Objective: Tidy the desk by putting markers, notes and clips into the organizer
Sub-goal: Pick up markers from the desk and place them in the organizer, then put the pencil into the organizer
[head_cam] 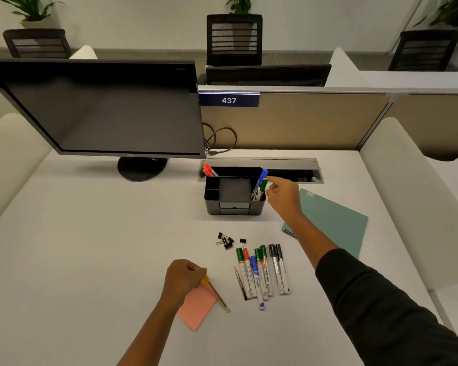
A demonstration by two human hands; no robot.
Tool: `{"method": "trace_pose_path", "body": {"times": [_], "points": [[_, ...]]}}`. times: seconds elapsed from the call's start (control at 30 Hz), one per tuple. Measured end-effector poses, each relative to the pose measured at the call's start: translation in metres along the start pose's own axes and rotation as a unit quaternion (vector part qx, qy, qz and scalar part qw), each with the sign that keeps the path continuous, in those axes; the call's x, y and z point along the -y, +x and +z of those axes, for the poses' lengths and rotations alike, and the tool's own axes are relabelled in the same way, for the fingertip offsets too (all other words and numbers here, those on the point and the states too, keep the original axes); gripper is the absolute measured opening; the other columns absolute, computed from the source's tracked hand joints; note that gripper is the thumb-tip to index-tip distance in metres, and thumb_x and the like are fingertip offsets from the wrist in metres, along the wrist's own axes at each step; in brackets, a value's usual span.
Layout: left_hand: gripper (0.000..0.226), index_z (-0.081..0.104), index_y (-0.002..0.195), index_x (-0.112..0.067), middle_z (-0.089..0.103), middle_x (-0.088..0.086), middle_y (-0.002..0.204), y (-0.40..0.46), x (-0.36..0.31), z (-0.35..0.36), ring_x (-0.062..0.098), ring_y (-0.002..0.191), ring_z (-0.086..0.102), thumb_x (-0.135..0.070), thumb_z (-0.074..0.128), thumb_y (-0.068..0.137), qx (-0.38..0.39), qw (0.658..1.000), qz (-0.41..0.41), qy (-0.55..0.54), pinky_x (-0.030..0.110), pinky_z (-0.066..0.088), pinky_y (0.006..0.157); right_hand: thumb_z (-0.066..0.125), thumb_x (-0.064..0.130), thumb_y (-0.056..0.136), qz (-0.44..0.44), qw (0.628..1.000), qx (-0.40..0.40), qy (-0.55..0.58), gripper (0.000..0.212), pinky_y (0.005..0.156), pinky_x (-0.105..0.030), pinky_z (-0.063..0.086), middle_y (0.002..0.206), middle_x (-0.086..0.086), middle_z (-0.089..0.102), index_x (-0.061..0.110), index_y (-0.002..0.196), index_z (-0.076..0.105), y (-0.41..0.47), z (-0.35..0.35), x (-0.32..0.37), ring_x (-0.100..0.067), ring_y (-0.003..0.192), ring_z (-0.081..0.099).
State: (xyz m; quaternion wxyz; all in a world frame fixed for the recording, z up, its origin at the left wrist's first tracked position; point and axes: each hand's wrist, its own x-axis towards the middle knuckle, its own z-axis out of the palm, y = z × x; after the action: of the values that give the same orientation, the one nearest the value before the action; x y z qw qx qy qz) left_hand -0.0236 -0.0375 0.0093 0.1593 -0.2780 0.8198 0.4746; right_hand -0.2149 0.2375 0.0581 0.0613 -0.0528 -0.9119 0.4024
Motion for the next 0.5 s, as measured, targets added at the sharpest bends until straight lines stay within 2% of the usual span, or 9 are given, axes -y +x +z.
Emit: {"method": "trace_pose_path", "body": {"times": [0.07, 0.13, 0.2, 0.27, 0.33, 0.5], "points": [[0.026, 0.068, 0.062, 0.006, 0.07, 0.017, 0.061, 0.002, 0.0, -0.005, 0.018, 0.054, 0.062, -0.01, 0.081, 0.079, 0.002, 1.0, 0.003, -0.028, 0.041, 0.06, 0.067, 0.059, 0.001, 0.095, -0.001, 1.0, -0.018, 0.012, 0.036, 0.064, -0.021, 0.053, 0.1, -0.012, 0.073, 0.011, 0.129, 0.068, -0.006, -0.002, -0.006, -0.012, 0.072, 0.06], [0.027, 0.066, 0.071, 0.015, 0.07, 0.025, 0.068, 0.002, -0.005, -0.011, 0.021, 0.056, 0.063, -0.006, 0.08, 0.081, 0.003, 0.998, 0.005, -0.068, 0.039, 0.059, 0.066, 0.065, 0.005, 0.094, 0.002, 0.999, -0.03, 0.009, 0.025, 0.073, -0.023, 0.057, 0.099, -0.01, 0.074, 0.01, 0.118, 0.074, -0.015, -0.004, -0.013, -0.014, 0.078, 0.064], [0.026, 0.069, 0.075, 0.015, 0.071, 0.025, 0.069, 0.001, -0.012, -0.019, 0.022, 0.058, 0.064, -0.006, 0.081, 0.082, -0.003, 0.995, 0.003, -0.102, 0.035, 0.059, 0.064, 0.068, 0.008, 0.092, 0.006, 1.0, -0.02, -0.003, 0.011, 0.068, -0.017, 0.053, 0.093, -0.006, 0.075, 0.01, 0.099, 0.076, -0.026, -0.004, -0.024, -0.015, 0.079, 0.068], [0.023, 0.072, 0.076, 0.012, 0.072, 0.023, 0.07, 0.0, -0.02, -0.029, 0.024, 0.061, 0.066, -0.007, 0.082, 0.083, -0.011, 0.991, 0.004, -0.13, 0.035, 0.061, 0.067, 0.072, 0.01, 0.09, 0.027, 0.999, 0.016, -0.026, 0.004, 0.065, -0.024, 0.057, 0.085, -0.004, 0.074, 0.011, 0.088, 0.075, -0.04, -0.004, -0.035, -0.018, 0.075, 0.07], [0.02, 0.074, 0.078, 0.01, 0.073, 0.025, 0.075, 0.0, -0.028, -0.04, 0.025, 0.065, 0.067, -0.008, 0.082, 0.083, -0.02, 0.986, 0.011, -0.165, 0.035, 0.062, 0.069, 0.078, 0.015, 0.086, 0.07, 0.993, 0.066, -0.065, 0.006, 0.068, -0.031, 0.06, 0.087, -0.004, 0.072, 0.013, 0.089, 0.073, -0.055, -0.004, -0.047, -0.019, 0.072, 0.068], [0.026, 0.075, 0.09, 0.007, 0.075, 0.021, 0.084, 0.006, -0.053, -0.067, 0.027, 0.076, 0.073, -0.014, 0.086, 0.079, -0.05, 0.953, 0.041, -0.295, 0.031, 0.062, 0.071, 0.08, 0.018, 0.082, 0.128, 0.971, 0.151, -0.136, 0.027, 0.071, -0.026, 0.048, 0.107, -0.005, 0.068, 0.013, 0.106, 0.071, -0.083, -0.002, -0.071, -0.018, 0.086, 0.062]]}}
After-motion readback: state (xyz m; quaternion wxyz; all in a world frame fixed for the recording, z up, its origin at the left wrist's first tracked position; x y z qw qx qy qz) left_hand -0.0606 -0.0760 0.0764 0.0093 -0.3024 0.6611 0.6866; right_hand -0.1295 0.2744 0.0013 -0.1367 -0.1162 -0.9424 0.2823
